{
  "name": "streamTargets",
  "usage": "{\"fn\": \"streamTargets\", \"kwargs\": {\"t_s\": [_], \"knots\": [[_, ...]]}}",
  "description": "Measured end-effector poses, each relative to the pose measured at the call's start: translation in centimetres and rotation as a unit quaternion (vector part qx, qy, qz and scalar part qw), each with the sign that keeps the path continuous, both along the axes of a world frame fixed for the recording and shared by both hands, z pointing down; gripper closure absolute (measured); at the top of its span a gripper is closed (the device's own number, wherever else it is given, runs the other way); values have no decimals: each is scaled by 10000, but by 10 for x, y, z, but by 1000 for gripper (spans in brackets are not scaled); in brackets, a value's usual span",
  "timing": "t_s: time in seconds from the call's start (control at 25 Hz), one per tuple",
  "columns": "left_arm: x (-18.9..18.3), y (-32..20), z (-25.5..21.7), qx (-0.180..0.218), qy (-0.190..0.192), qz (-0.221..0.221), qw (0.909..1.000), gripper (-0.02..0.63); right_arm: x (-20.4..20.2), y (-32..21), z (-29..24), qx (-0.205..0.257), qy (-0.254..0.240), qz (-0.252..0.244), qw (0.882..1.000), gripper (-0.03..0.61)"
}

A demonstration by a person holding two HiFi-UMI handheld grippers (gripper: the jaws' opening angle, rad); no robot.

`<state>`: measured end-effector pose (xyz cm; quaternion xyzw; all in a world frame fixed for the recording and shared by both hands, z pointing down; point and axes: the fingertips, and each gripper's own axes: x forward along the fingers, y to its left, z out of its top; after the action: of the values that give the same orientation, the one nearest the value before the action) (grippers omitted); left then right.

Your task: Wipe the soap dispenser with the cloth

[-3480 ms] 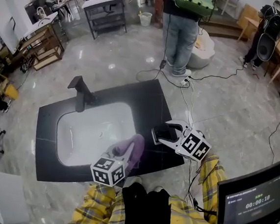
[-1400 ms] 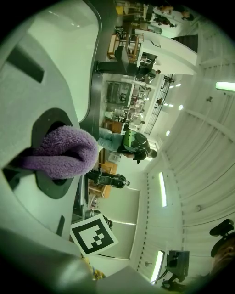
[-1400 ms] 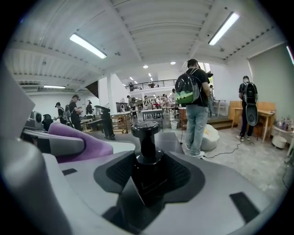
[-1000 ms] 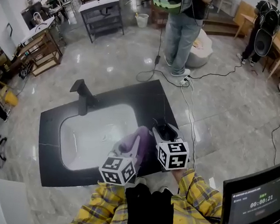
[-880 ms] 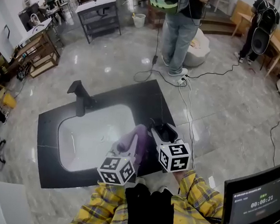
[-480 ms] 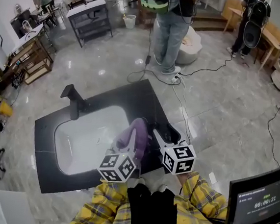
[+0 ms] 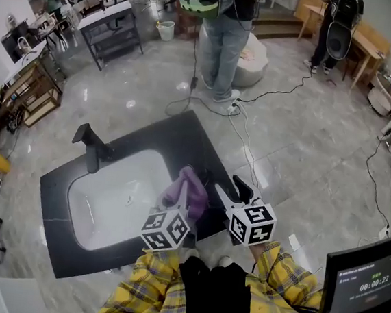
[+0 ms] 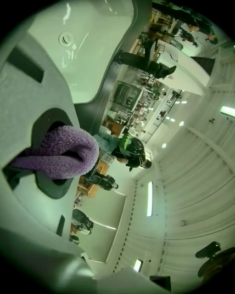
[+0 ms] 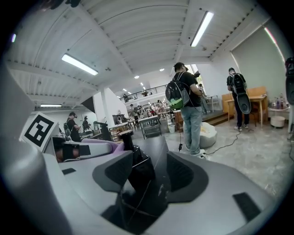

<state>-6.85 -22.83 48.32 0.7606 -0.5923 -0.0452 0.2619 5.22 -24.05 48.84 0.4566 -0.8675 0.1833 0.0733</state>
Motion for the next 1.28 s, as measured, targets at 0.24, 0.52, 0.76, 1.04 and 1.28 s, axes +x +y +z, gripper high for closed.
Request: {"fn": "streamTargets", "kwargs": {"t_s": [0.24,0.52,0.76,1.04,1.28], "knots": [[1,4,13,-79,-403,171,9990,571,-2,2,3,-42,18,-88,10000,365],[5,9,20,-159,-1035,496,9933,571,-15,4,4,-50,-6,-298,9995,365],[4,11,30,-355,-1290,676,9887,571,-23,1,3,-1,5,-472,9989,365],[9,20,38,-569,-1706,1020,9784,571,-29,0,-5,119,17,-894,9959,365],[1,26,47,-783,-1665,1070,9771,571,-34,-11,-4,187,101,-1104,9937,365]]}}
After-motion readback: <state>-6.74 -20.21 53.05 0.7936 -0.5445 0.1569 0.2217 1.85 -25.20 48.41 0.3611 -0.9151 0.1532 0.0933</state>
